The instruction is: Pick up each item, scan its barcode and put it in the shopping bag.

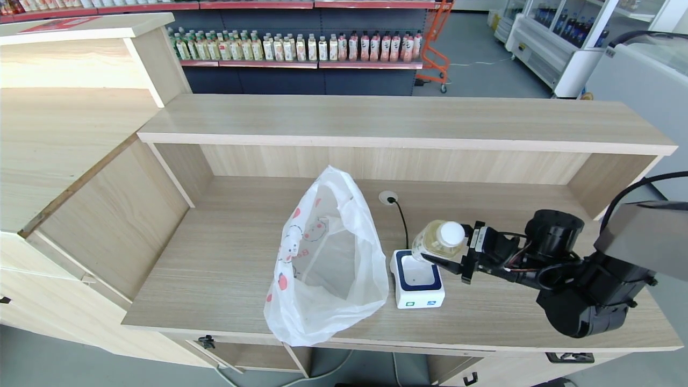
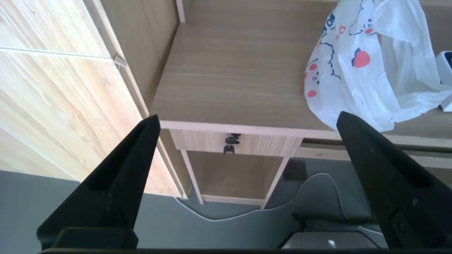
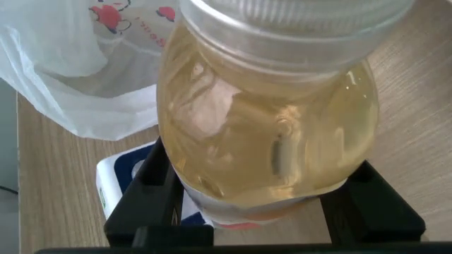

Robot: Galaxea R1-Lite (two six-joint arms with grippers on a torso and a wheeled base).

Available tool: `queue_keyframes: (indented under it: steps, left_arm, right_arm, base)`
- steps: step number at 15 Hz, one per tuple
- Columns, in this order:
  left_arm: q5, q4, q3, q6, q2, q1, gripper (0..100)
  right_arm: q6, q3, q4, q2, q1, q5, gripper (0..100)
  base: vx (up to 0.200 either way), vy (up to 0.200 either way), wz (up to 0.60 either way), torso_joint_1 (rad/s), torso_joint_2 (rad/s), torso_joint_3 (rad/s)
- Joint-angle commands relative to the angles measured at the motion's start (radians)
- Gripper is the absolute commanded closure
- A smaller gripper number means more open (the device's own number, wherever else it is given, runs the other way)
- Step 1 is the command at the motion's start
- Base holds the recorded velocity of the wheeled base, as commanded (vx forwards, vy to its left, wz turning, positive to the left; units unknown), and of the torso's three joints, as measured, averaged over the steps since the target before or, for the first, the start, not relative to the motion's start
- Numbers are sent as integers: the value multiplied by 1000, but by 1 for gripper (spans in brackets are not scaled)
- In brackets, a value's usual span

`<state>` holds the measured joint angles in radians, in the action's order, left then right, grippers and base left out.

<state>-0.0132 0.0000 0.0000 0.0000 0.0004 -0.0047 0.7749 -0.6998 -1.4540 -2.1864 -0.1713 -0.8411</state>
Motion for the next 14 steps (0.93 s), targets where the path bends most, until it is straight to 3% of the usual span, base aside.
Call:
queue_keyframes:
  steps: [1,2,3,4,5,8,14]
  left_arm:
    - [-1,0,0,0,0,0,0]
    - [-1,0,0,0,0,0,0]
    - [-1,0,0,0,0,0,0]
    - [-1,0,0,0,0,0,0]
    - [-1,0,0,0,0,0,0]
    - [-1,0,0,0,0,0,0]
    - [1,0,0,3,0,0,0]
  right_arm:
    - [-177,95,78,234,59,-3,100]
    - [-244,118,95,286,61,-1,100]
    - [-404,164,124,384,52,14,100]
    - [-456,177,139,413,39,30,100]
    - [-575,186,201,467,-34,83,100]
    - [-758,135,225,455,-175,241,100]
    - [-904,115,225,352,-197,287,100]
  base:
    - [0,0,0,0,0,0]
    - [0,0,0,0,0,0]
    - [0,0,0,0,0,0]
    - [0,0,0,0,0,0]
    - [0,0,0,0,0,0]
    - [0,0,0,0,0,0]
    - [0,0,0,0,0,0]
